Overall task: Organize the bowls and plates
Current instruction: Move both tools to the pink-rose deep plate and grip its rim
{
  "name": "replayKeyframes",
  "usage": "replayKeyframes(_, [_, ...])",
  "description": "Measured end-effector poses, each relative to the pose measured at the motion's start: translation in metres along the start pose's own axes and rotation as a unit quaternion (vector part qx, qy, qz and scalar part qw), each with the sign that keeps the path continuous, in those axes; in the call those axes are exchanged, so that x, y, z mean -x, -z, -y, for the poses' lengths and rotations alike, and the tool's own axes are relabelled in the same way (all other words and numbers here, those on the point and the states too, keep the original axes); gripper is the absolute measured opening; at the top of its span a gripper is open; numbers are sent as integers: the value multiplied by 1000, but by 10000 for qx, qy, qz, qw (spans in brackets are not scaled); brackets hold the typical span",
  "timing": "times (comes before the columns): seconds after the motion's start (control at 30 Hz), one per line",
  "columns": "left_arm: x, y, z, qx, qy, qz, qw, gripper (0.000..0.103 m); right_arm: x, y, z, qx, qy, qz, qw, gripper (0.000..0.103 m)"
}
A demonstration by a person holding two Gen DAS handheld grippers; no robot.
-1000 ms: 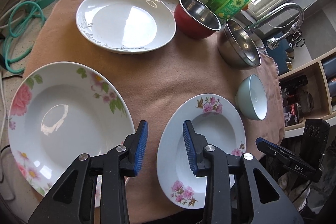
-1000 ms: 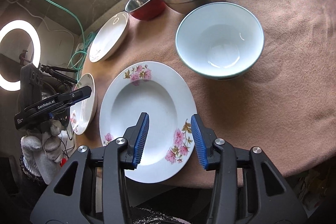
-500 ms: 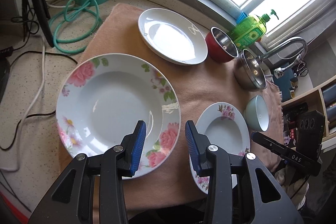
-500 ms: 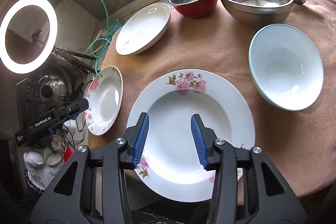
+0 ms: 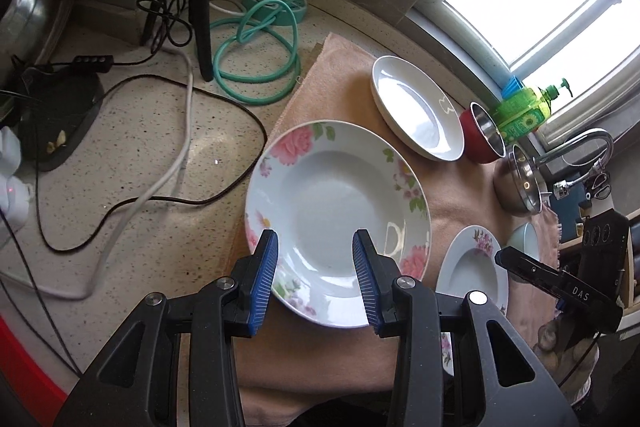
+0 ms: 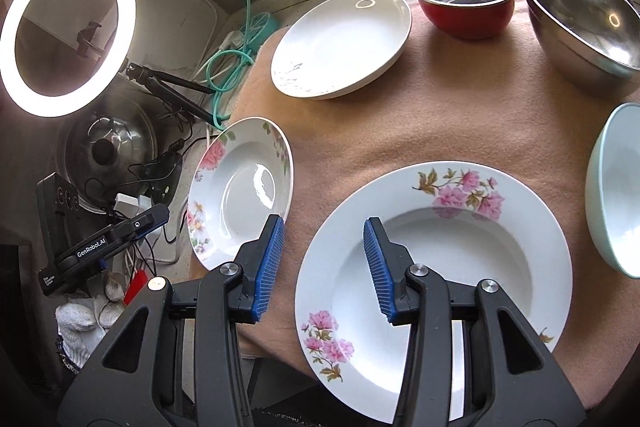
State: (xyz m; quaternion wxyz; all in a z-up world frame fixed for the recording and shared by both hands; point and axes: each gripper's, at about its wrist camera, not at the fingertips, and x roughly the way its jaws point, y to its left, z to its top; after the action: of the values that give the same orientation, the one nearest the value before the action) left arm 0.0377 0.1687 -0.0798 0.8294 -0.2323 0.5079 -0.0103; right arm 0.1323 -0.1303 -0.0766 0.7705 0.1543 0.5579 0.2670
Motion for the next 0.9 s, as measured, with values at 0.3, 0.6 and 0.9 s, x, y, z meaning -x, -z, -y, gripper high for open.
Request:
replayKeyframes(0.3, [-10,-5,-27,211,-89,-60,9997,36,-27,-9,-10,-41,-92,-219,9997,43])
replayKeyframes(0.6, [-20,-13,-31,163,3,-141,9998,34,-53,-20,-12,-153,-192,-446,9987,43])
replayKeyframes(0.9, [-35,-18,-37,268,131,-360,9989,22,-74,-25,-13,-293,-275,-632,9972,31])
